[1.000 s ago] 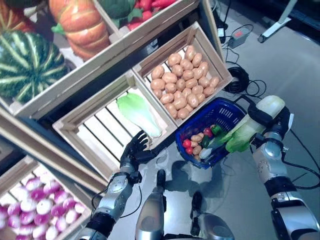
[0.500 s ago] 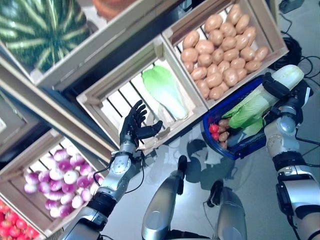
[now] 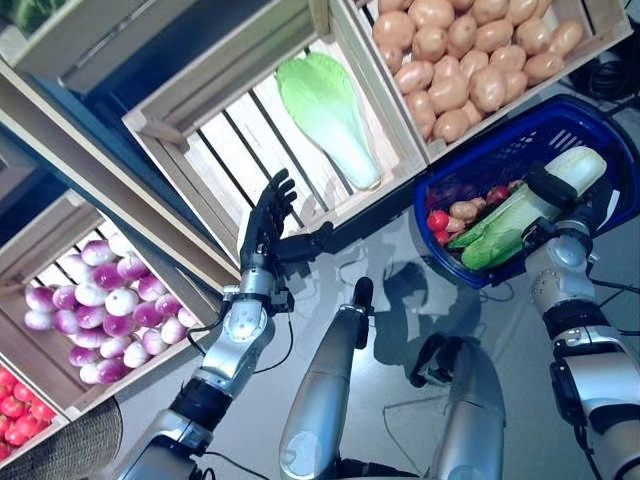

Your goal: Put vegetables into the basket

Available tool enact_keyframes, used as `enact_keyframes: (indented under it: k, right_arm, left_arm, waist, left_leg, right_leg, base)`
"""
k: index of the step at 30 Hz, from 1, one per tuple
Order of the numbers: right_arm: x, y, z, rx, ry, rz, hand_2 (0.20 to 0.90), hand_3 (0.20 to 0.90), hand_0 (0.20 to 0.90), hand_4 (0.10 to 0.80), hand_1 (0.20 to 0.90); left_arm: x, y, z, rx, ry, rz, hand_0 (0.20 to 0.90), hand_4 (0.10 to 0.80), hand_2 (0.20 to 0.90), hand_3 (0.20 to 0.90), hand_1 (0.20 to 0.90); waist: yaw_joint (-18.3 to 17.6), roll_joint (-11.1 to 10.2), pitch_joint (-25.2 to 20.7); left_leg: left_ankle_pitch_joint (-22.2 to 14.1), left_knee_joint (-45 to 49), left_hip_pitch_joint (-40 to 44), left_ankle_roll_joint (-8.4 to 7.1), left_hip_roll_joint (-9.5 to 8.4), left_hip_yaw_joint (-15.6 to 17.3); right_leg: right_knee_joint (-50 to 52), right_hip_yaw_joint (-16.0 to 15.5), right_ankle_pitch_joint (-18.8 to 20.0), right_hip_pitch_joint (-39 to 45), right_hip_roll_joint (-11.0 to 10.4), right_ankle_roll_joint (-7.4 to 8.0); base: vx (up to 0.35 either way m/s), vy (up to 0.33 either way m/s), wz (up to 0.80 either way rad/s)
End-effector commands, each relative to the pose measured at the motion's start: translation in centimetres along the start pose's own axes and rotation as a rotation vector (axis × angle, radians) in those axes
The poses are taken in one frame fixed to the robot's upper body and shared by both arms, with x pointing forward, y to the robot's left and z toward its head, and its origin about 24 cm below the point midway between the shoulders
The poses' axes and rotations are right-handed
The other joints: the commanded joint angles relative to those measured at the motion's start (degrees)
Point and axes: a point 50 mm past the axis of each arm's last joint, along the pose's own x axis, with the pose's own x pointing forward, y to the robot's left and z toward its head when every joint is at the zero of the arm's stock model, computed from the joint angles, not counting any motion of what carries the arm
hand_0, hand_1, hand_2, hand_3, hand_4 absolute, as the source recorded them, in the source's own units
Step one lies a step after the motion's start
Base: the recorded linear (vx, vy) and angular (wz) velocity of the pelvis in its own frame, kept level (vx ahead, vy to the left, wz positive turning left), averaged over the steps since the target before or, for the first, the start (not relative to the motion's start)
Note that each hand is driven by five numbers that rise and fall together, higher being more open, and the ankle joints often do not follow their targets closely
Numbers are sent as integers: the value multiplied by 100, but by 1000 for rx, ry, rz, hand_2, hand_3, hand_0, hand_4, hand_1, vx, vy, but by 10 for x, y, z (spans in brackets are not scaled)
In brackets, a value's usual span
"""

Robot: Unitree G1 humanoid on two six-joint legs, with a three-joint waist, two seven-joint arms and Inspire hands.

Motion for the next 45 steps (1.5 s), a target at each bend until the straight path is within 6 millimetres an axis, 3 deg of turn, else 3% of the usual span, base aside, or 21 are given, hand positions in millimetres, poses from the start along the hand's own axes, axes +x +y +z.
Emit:
enact_keyframes:
  k: [1, 9, 15, 16, 18, 21, 26, 29, 30, 35, 40, 45]
  right_arm:
    - [12, 13, 68, 170, -219, 15, 300, 300, 300, 400, 300]
    - [12, 22, 95, 458, -264, 108, 300, 300, 300, 400, 300]
    - [12, 27, 107, 631, -280, 129, 300, 300, 300, 400, 300]
    - [11, 27, 107, 668, -280, 126, 331, 331, 331, 420, 331]
    - [12, 26, 106, 714, -270, 119, 900, 900, 900, 800, 900]
    - [11, 28, 106, 710, -270, 104, 900, 900, 900, 800, 900]
    - [11, 33, 110, 551, -275, 70, 900, 900, 900, 800, 900]
    - [10, 39, 114, 370, -315, 78, 900, 900, 900, 800, 900]
    - [8, 43, 116, 316, -328, 91, 900, 900, 900, 800, 900]
    - [3, 57, 111, 120, -331, 160, 900, 900, 900, 800, 900]
    - [0, 64, 102, -94, -312, 165, 900, 900, 900, 800, 900]
    - [0, 69, 109, -226, -336, 179, 900, 900, 900, 800, 900]
  left_arm:
    - [11, 7, 65, -34, -337, 8, 900, 800, 900, 900, 900]
    - [19, 14, 87, 101, -449, 64, 900, 800, 900, 900, 900]
    - [22, 15, 92, 122, -465, 49, 900, 800, 900, 900, 900]
    - [22, 15, 93, 136, -472, 48, 900, 800, 900, 900, 900]
    - [22, 16, 93, 151, -478, 55, 900, 800, 900, 900, 900]
    - [21, 20, 94, 195, -489, 94, 900, 800, 900, 900, 900]
    - [25, 31, 98, 464, -564, 261, 900, 800, 900, 900, 900]
    - [31, 48, 106, 677, -614, 403, 900, 800, 900, 900, 900]
    - [33, 59, 114, 835, -665, 476, 900, 800, 900, 900, 900]
    - [48, 87, 142, 1296, -751, 613, 900, 800, 900, 900, 900]
    - [64, 96, 161, 1562, -761, 630, 900, 800, 900, 900, 900]
    - [79, 91, 163, 1748, -751, 544, 900, 800, 900, 900, 900]
  waist:
    - [20, -46, -35]
    - [20, 4, -35]
    - [49, 13, -35]
    - [64, 10, -35]
    - [72, 6, -35]
    - [110, 14, -35]
    - [110, -22, -35]
    - [115, -47, -35]
    - [101, -56, -35]
    - [-56, -88, -35]
    - [-252, -125, -35]
    - [-449, -153, -35]
  left_leg:
    - [-1574, 1578, -59, 466, 85, 208]
    - [-1607, 2019, -756, 505, 71, 163]
    - [-1552, 1991, -783, 446, 64, 148]
    - [-1533, 1960, -758, 429, 64, 138]
    - [-1510, 1914, -703, 407, 62, 133]
    - [-1474, 1821, -605, 379, 47, 130]
    - [-1392, 1643, -454, 317, 75, 136]
    - [-1320, 1509, -362, 291, 108, 148]
    - [-1290, 1438, -321, 278, 136, 158]
    - [-1195, 1256, -192, 228, 284, 243]
    - [-1189, 1245, -180, 217, 454, 341]
    - [-1238, 1317, -217, 194, 574, 413]
  right_leg:
    - [-151, 163, 885, -196, 74, -118]
    - [286, 282, 884, -932, 127, -62]
    - [224, 274, 979, -937, 144, 1]
    - [196, 266, 1000, -911, 136, 15]
    - [142, 250, 1038, -861, 122, 30]
    - [34, 224, 1097, -757, 88, 52]
    - [-133, 216, 1182, -625, 82, 67]
    - [-233, 222, 1220, -535, 89, 69]
    - [-275, 238, 1236, -512, 102, 72]
    - [-375, 348, 1295, -476, 164, 78]
    - [-328, 472, 1283, -558, 212, 53]
    - [-237, 590, 1241, -682, 257, 48]
  base:
    - [-28, -3, 13]
    - [-24, -10, 2]
    - [11, -4, -2]
    - [33, -13, 0]
    - [48, -1, 0]
    - [55, 8, 1]
    - [50, 21, 2]
    - [46, 40, 0]
    - [32, 38, -2]
    - [38, 88, -5]
    - [28, 111, -18]
    - [35, 131, -23]
